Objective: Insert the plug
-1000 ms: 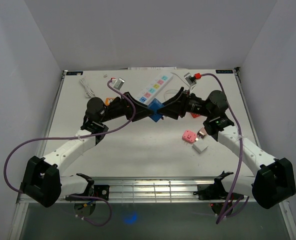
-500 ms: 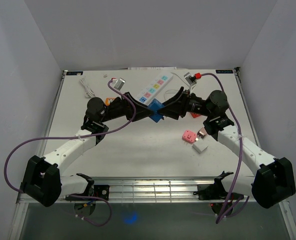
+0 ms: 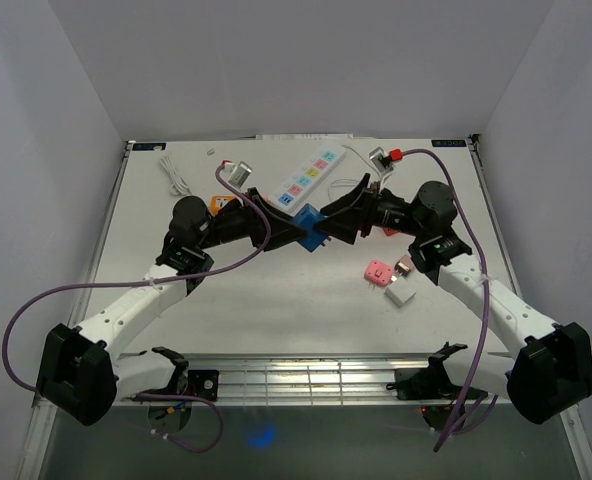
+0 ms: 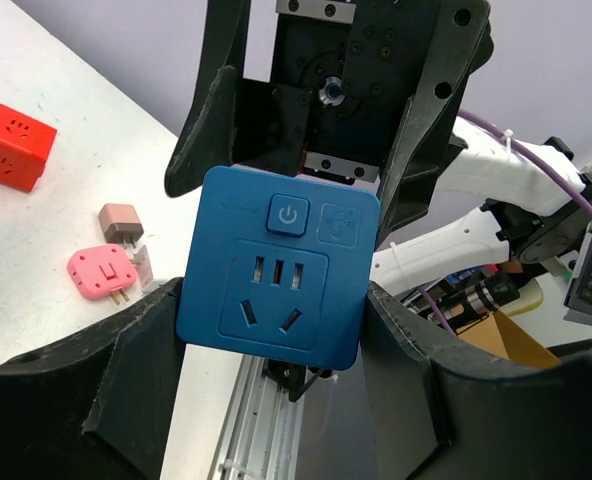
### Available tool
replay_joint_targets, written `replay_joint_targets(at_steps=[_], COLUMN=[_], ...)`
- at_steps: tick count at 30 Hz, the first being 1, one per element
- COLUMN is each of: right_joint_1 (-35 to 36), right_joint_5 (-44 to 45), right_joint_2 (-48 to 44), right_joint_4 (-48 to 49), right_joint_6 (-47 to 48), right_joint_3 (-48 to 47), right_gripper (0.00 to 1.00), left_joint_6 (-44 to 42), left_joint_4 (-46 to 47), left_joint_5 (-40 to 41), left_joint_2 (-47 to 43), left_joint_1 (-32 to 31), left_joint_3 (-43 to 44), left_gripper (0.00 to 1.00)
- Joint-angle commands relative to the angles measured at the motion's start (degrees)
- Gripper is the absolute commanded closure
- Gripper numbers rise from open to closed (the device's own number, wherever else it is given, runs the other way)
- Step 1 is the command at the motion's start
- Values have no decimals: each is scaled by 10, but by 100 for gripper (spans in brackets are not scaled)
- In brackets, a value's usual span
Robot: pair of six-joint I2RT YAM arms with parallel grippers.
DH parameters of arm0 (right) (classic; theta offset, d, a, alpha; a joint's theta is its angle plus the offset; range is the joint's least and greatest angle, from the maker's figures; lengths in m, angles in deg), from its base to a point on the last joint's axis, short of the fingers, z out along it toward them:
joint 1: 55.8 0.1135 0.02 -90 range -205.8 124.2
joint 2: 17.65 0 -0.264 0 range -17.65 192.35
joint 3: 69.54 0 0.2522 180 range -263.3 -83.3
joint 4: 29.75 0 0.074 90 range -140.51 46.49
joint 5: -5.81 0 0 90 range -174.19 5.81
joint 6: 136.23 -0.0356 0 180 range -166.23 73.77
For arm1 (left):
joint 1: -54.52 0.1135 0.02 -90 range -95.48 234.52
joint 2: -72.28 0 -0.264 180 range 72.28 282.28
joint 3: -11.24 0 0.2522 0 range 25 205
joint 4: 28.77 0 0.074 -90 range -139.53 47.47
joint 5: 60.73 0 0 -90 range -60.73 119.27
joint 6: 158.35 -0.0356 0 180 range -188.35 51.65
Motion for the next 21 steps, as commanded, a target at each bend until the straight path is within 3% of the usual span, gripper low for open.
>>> replay_joint_targets(at_steps=[1,7,11,15,19,21], right_joint_1=[-10,-18,-22,-21,-22,-22], right_joint_5=[32,59,117,174,219,226], right_joint_2=[-21,-33,-55,-75,-71,-64], right_joint_4=[-2,-5,-55,-137,-192,-204], right_joint_6=[22,26,63,125,168,183], right_joint_3=[-11,3,8,5,-4,-9], right_gripper=[5,9,10,11,10,10], left_joint_6=[-41,-83,-117,-127,-156,-171], left_joint_4=[-36,-115,-205,-278,-393,-431], left_joint_5=[14,66,172,374,501,528], left_joint_2=[-42,-60,-80,-92,-33,6], left_joint_1=[-1,1,2,4,7,10], left_joint_3=[3,9,5,13,89,125], left_gripper=[100,100,100,100,100,100])
